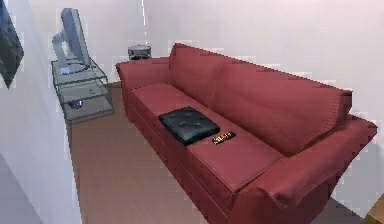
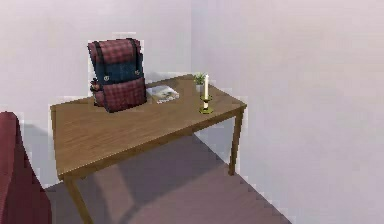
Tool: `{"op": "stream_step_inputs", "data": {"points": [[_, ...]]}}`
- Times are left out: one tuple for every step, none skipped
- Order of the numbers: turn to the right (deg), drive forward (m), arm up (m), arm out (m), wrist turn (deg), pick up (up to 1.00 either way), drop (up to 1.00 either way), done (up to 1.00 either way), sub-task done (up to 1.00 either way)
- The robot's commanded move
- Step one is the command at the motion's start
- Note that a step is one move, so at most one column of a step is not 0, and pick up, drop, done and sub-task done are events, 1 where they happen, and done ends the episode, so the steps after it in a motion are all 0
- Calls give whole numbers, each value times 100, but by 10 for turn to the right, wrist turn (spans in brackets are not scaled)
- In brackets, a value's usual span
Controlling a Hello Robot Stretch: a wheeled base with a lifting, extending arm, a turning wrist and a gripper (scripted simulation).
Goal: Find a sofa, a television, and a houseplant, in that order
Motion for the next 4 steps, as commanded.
{"op": "stream_step_inputs", "data": {"points": [[0,0,0,0,0,0,0,0,100],[0,50,0,0,0,0,0,0,0],[-330,0,0,0,0,0,0,0,0],[0,100,0,0,0,0,0,0,0]]}}
